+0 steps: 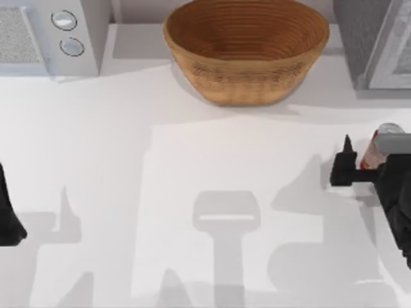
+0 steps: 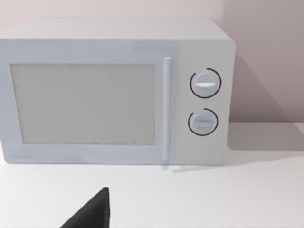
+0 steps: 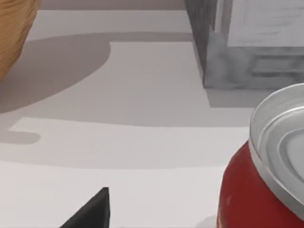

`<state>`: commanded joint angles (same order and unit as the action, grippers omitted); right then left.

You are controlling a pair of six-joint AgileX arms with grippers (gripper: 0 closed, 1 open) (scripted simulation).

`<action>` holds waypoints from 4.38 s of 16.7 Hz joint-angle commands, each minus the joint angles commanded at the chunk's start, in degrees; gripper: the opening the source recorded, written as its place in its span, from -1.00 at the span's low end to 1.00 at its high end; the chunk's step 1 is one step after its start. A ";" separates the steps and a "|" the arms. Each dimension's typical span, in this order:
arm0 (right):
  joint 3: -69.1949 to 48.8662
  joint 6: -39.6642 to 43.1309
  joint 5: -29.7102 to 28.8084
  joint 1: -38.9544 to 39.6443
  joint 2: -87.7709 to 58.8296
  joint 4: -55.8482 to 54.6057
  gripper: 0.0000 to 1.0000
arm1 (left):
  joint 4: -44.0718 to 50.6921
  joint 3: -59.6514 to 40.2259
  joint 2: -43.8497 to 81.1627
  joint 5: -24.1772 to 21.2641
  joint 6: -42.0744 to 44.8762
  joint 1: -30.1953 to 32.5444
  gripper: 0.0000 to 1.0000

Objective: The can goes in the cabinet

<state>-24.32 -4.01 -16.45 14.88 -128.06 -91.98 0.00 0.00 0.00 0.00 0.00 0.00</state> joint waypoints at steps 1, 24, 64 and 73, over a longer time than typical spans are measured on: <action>-0.03 0.00 0.01 -0.01 0.00 0.03 1.00 | 0.00 0.00 0.00 0.00 0.00 0.00 1.00; -0.03 0.00 0.01 -0.01 0.00 0.03 -1.00 | 0.00 0.00 0.00 0.00 0.00 0.00 1.00; -5.09 -0.32 0.94 -0.77 48.96 52.68 -1.00 | 0.00 0.00 0.00 0.00 0.00 0.00 1.00; 4.04 1.17 6.36 -3.95 72.16 64.69 -1.00 | 0.00 0.00 0.00 0.00 0.00 0.00 1.00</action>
<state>-20.28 -2.84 -10.09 10.93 -55.90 -27.29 0.00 0.00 0.00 0.00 0.00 0.00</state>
